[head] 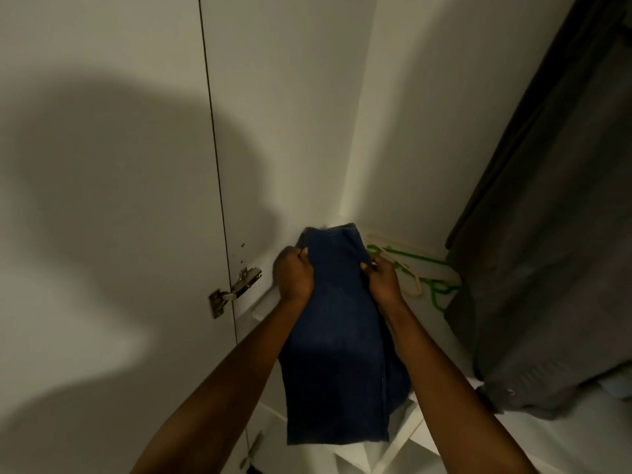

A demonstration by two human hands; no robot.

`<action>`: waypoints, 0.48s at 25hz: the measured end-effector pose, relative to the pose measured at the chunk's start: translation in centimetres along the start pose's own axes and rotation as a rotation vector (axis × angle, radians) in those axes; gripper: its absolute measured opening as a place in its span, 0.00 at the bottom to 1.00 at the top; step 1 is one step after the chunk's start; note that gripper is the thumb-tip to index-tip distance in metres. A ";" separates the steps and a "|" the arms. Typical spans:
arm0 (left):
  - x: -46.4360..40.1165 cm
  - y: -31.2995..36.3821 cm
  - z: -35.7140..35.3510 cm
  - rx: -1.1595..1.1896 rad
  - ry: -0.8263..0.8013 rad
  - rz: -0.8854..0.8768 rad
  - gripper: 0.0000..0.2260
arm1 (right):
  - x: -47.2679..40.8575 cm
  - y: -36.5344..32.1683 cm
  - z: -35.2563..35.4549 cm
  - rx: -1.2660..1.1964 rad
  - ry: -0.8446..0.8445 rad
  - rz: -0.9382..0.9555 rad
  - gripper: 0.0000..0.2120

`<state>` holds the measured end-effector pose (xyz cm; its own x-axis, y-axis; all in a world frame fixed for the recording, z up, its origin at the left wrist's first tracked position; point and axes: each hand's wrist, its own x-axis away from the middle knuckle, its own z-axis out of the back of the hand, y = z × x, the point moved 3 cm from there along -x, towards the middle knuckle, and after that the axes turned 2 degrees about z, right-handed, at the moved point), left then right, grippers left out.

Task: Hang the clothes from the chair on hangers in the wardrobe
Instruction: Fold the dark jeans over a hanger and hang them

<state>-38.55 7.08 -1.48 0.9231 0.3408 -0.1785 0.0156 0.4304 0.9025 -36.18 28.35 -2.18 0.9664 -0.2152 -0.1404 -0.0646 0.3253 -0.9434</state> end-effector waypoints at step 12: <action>12.9 -5.2 8.6 0.271 -0.024 -0.059 0.25 | 8.1 -0.4 1.9 0.462 0.449 0.004 0.15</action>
<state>-23.42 2.06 -5.06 0.9261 0.3008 -0.2278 0.1692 0.2086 0.9632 -27.86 28.26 -2.34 0.7614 -0.5456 -0.3501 0.1431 0.6682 -0.7301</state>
